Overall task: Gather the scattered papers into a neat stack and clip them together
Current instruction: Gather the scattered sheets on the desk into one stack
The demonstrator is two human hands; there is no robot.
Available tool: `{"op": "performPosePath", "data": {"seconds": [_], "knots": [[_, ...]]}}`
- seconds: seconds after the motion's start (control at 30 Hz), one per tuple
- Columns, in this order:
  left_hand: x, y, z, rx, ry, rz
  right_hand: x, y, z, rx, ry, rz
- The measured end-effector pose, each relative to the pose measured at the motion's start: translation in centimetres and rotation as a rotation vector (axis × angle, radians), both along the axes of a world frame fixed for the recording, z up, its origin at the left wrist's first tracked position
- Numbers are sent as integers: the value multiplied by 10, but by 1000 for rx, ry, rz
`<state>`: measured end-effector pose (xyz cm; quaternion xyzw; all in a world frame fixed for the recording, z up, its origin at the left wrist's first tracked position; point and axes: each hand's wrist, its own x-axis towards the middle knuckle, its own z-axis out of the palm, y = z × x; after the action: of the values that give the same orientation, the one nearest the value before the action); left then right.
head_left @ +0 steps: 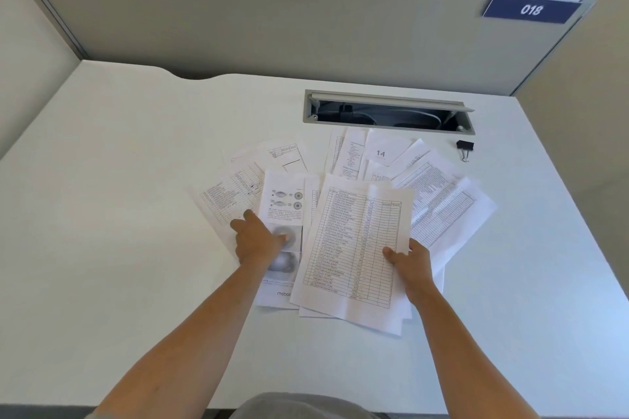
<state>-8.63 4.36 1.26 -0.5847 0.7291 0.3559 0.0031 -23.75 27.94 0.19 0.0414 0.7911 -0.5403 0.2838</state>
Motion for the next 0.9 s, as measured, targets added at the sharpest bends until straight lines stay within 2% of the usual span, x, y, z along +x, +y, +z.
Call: {"op": "performPosePath", "data": {"seconds": [0.2, 0.27, 0.53, 0.67, 0.77, 0.9], "knots": [[10, -16, -1, 207, 251, -62, 0, 4, 1, -76, -23, 44], [16, -26, 11, 217, 321, -85, -1, 5, 1, -102, -30, 53], [32, -47, 126, 78, 598, -278, 2, 0, 0, -162, -69, 78], [35, -36, 162, 214, 820, -348, 7, -2, 4, -181, -74, 107], [28, -31, 146, 357, 934, -256, 11, -2, 6, -203, -84, 123], [13, -14, 92, 505, 872, -206, 12, -4, 11, -243, -92, 170]]}}
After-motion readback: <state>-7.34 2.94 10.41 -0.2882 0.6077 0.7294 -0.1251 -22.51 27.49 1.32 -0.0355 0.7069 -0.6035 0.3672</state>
